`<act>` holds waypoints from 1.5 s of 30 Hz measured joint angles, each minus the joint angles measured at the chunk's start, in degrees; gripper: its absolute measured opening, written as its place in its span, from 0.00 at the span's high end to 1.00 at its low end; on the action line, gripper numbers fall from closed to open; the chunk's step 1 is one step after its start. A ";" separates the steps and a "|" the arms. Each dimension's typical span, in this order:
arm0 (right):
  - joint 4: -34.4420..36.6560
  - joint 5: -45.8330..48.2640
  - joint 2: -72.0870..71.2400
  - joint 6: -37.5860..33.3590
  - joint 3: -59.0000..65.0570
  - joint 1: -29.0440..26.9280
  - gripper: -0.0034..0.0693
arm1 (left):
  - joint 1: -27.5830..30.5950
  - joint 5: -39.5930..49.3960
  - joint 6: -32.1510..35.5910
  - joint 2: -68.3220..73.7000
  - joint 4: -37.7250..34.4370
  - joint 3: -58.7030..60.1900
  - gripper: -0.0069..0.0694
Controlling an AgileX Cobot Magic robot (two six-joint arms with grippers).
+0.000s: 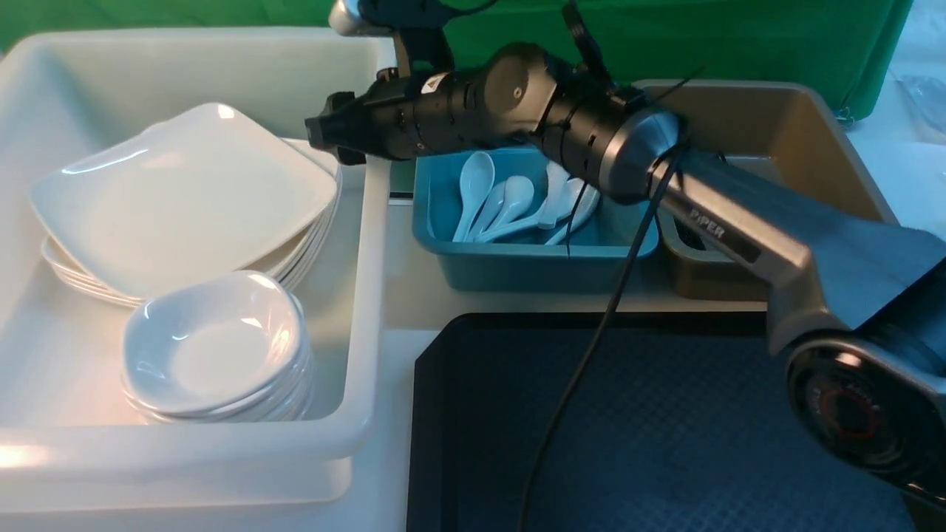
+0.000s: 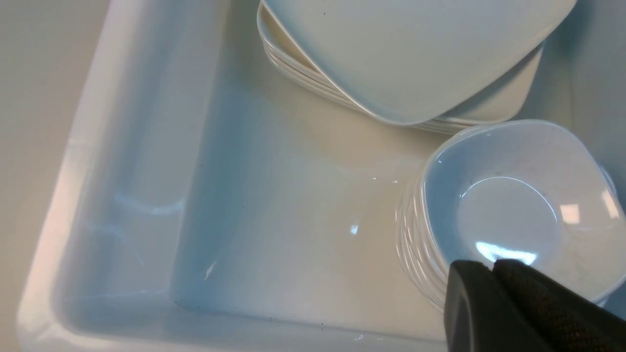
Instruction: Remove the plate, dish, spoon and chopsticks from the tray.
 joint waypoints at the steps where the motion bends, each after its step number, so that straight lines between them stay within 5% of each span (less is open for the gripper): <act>1: -1.49 1.55 -0.81 0.06 0.00 0.00 0.44 | 0.00 0.00 0.00 0.00 0.00 0.00 0.89; 5: -11.16 14.48 -9.00 0.16 0.00 0.00 0.75 | 0.00 0.09 0.00 2.13 0.00 -0.39 0.89; 9: -18.30 24.53 -15.80 0.42 -0.05 0.00 0.89 | 0.06 0.22 0.14 7.67 0.44 -3.93 0.89; 20: -34.85 42.44 -26.72 4.96 -0.09 -0.01 0.92 | 6.71 1.17 6.29 29.48 -4.01 -24.92 0.89; 31: -38.72 42.44 -38.51 6.64 11.16 -0.12 0.92 | 7.78 6.17 11.62 56.94 -2.96 -50.14 0.89; 36: -41.53 41.89 -48.39 7.84 25.97 -0.12 0.92 | 8.74 5.40 13.00 68.10 2.53 -61.26 0.89; 45: -41.78 31.92 -63.51 9.75 45.14 -0.12 0.92 | 10.18 -1.08 12.60 75.80 13.01 -63.70 0.89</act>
